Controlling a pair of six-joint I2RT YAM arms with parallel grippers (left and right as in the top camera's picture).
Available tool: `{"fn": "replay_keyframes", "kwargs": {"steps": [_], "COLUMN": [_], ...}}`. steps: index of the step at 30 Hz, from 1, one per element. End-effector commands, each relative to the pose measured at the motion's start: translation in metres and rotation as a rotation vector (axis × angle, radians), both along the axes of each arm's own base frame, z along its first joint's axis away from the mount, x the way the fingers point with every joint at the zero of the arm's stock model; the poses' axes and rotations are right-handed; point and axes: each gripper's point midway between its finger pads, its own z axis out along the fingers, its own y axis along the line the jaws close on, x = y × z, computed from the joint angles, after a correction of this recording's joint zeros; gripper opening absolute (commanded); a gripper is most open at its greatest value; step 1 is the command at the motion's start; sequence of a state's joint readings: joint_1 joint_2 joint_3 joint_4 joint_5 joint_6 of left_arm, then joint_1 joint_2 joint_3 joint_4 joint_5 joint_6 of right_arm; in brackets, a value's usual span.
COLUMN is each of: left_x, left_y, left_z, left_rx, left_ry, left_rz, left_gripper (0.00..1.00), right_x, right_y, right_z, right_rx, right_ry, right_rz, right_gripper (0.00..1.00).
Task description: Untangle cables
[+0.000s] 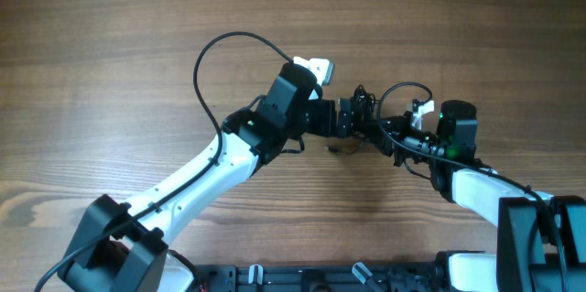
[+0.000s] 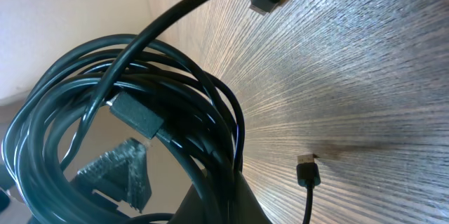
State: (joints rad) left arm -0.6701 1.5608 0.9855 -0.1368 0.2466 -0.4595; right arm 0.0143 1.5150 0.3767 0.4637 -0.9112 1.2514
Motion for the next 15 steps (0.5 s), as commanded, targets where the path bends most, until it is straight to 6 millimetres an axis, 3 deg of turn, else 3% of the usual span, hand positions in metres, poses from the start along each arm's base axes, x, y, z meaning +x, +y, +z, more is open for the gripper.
{"fn": "replay_keyframes", "kwargs": {"steps": [1,7,8,9,11,12,14,15], "left_x": [0.007,0.005,0.005,0.005,0.007,0.009,0.015,0.018], "left_y": [0.000,-0.013,-0.014,-0.013,-0.009,-0.005,0.006,0.015], "left_z": [-0.016,-0.032,-0.034,-0.034,-0.035,-0.036,-0.040,-0.042], "left_rx": [0.012,-0.004,-0.001,0.002,0.010,0.014,0.024,0.034], "left_ry": [0.033,0.071,0.068,0.067,0.070,0.075,0.091,0.108], "left_rz": [0.055,0.034,0.033,0.033,0.047,0.057,0.085,0.109], "left_gripper": [1.00,0.97,0.89,0.73,0.34,0.19,0.04,0.04], "right_x": [-0.003,-0.010,-0.009,-0.009,-0.009,-0.009,-0.009,-0.010], "right_y": [0.010,0.027,0.028,0.028,0.028,0.028,0.028,0.028], "right_z": [0.008,0.005,0.005,0.005,0.005,0.005,0.005,0.005], "right_rx": [0.009,-0.025,-0.028,-0.033,-0.066,-0.091,-0.143,-0.159], "right_ry": [-0.042,-0.061,-0.065,-0.074,-0.137,-0.183,-0.279,-0.314], "right_rz": [0.058,0.105,0.105,0.110,0.136,0.157,0.202,0.221], "right_gripper": [0.04,0.04,0.04,0.04,0.04,0.05,0.13,0.30]}}
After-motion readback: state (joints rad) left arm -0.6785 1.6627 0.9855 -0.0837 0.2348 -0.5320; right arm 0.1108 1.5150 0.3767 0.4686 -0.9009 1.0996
